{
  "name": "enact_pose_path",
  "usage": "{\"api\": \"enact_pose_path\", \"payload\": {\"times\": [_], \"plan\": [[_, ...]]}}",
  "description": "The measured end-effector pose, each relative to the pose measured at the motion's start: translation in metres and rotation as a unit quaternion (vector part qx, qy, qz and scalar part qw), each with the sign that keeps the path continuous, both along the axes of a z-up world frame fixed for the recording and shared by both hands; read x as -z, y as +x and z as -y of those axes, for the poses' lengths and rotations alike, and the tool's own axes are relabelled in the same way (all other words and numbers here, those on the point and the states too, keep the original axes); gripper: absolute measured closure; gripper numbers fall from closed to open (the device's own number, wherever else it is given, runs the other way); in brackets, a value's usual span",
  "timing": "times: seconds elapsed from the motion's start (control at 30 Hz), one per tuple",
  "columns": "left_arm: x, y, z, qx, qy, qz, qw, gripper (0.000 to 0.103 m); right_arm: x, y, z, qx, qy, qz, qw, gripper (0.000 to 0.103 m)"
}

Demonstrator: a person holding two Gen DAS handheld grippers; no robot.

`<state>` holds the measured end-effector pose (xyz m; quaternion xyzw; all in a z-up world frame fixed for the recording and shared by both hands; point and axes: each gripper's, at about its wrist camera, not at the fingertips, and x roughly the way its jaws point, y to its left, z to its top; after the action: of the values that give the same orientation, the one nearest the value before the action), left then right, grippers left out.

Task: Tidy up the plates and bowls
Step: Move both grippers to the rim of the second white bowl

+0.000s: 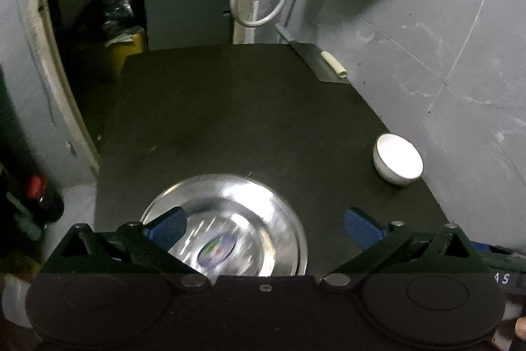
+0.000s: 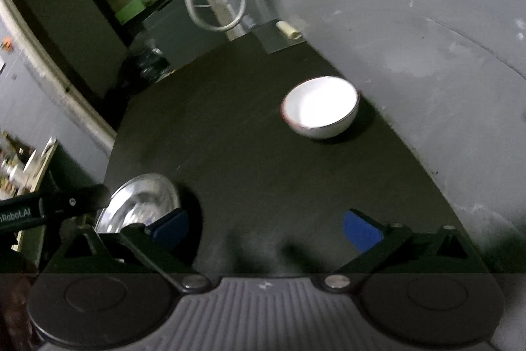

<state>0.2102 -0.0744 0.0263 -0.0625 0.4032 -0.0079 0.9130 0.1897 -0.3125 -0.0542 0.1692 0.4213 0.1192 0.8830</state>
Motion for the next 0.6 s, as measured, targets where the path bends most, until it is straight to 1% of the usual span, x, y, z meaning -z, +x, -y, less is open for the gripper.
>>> {"api": "enact_pose_path", "payload": {"times": [0.1, 0.23, 0.4, 0.47, 0.53, 0.6], "plan": [[0.001, 0.029, 0.014, 0.015, 0.008, -0.003, 0.9998, 0.001, 0.006, 0.010, 0.011, 0.041, 0.021, 0.017, 0.999, 0.000], [0.004, 0.068, 0.034, 0.044, 0.013, -0.007, 0.9989, 0.001, 0.015, 0.023, 0.018, 0.084, 0.022, 0.032, 0.996, 0.000], [0.013, 0.118, 0.063, 0.092, 0.019, -0.010, 0.9955, 0.001, 0.025, 0.039, 0.026, 0.130, 0.034, 0.040, 0.990, 0.000], [0.018, 0.135, 0.075, 0.113, 0.015, -0.011, 0.9935, 0.001, 0.027, 0.041, 0.030, 0.162, 0.032, 0.056, 0.985, 0.002], [0.024, 0.151, 0.085, 0.131, 0.011, -0.014, 0.9912, 0.001, 0.031, 0.045, 0.032, 0.176, 0.036, 0.064, 0.982, 0.010], [0.031, 0.166, 0.095, 0.148, 0.011, -0.017, 0.9888, 0.001, 0.034, 0.051, 0.033, 0.191, 0.036, 0.067, 0.979, 0.011]]}}
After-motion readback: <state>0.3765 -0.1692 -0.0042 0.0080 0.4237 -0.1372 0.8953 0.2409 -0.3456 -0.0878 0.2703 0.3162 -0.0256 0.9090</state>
